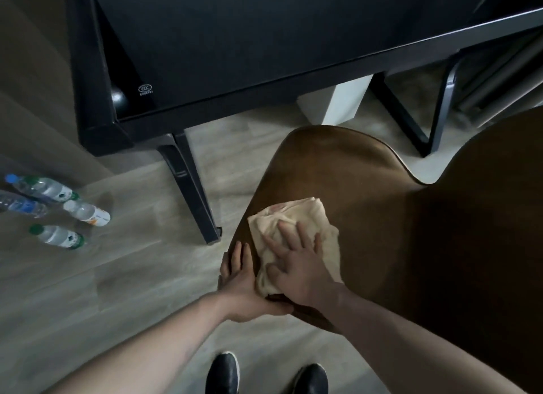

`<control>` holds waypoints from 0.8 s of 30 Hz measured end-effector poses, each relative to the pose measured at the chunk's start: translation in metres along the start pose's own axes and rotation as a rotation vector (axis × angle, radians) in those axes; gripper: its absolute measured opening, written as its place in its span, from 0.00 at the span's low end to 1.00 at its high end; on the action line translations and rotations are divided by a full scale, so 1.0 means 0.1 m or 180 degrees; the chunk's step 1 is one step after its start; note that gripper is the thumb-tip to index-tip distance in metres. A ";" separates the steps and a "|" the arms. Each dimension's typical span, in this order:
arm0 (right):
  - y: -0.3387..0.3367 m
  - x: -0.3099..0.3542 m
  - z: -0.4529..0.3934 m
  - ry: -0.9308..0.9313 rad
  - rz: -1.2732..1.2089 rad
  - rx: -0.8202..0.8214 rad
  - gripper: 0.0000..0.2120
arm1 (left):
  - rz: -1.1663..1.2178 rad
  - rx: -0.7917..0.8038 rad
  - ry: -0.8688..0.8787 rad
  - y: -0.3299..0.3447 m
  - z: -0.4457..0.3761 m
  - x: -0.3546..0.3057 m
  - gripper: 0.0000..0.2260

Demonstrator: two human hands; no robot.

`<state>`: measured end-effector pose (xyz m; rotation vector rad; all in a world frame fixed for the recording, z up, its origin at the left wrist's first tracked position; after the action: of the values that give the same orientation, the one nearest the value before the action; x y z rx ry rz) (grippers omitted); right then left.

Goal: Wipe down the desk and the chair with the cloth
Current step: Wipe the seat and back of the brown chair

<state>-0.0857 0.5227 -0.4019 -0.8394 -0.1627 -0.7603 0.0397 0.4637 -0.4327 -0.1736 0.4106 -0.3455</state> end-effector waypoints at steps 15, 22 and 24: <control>0.04 -0.53 0.39 0.0308 -0.0229 -0.0688 0.29 | 0.0176 -0.0534 0.0056 0.04 0.17 -0.06 0.79; 0.10 -1.32 0.93 0.1157 -0.0188 -0.0976 0.33 | -0.0145 -0.0442 -0.0147 0.06 0.24 -0.08 0.81; 0.10 -1.27 0.86 0.1197 -0.0252 -0.1006 0.34 | -0.0198 -0.0429 -0.0198 0.05 0.20 -0.08 0.82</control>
<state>-0.1582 0.6581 -0.4033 -0.9745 0.2674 -1.0208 0.0425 0.4732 -0.4126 -0.3283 0.3678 -0.3728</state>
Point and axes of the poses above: each hand's wrist, its own z-axis away from the middle knuckle, its own y-axis out of the palm, x = y × z, the point moved 9 cm from there along -z, towards the middle knuckle, and after that the axes turned 14 degrees about x, right-handed, at the moved point
